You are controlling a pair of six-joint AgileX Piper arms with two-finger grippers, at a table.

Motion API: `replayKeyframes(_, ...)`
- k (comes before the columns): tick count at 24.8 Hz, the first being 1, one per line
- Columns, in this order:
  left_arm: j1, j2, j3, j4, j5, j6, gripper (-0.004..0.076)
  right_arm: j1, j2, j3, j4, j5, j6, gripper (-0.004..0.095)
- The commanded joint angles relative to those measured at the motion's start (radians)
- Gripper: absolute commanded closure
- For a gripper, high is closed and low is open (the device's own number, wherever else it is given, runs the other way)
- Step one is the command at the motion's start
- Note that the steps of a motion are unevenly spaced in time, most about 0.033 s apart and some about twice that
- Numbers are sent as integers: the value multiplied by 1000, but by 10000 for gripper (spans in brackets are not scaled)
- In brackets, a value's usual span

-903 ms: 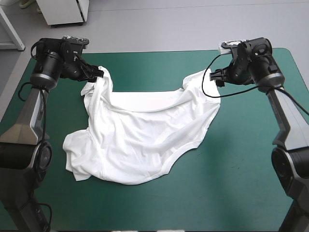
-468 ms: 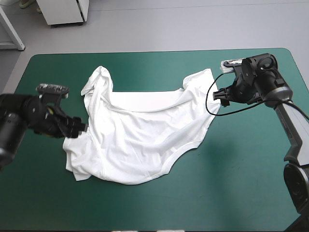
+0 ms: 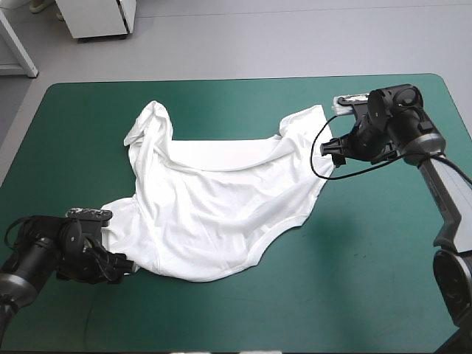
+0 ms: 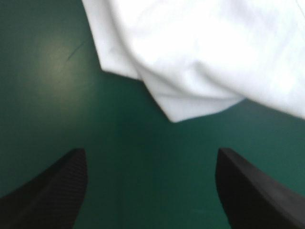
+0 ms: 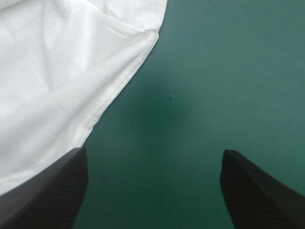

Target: Fold the cloth

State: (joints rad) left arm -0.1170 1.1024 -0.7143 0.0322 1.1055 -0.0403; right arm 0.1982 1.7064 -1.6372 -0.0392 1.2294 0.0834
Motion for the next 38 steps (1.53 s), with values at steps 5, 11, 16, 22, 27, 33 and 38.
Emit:
replayKeyframes(5, -4, 207, -11, -56, -280, -7, 183, -1, -53, -20, 1, -27, -23, 199)
replayKeyframes(11, -4, 307, -10, -186, -307, 46, 467, -3, -24, -20, 2, -101, -10, 198)
replayKeyframes(16, -6, 307, -10, -194, -303, 88, 731, -3, 73, -20, 53, -152, 4, 198)
replayKeyframes(22, -6, 307, -10, -196, -303, 88, 731, -3, 190, -24, 75, -260, 34, 199)
replayKeyframes(27, -6, 307, -10, -196, -307, 88, 731, -3, 269, -24, 104, -278, 41, 199)
replayKeyframes(33, -6, 307, -10, -196, -319, 88, 731, -1, 306, -22, 158, -261, 18, 309)
replayKeyframes(38, -6, 303, -13, -193, -335, 88, 731, -1, 295, -24, 191, -255, -36, 848)
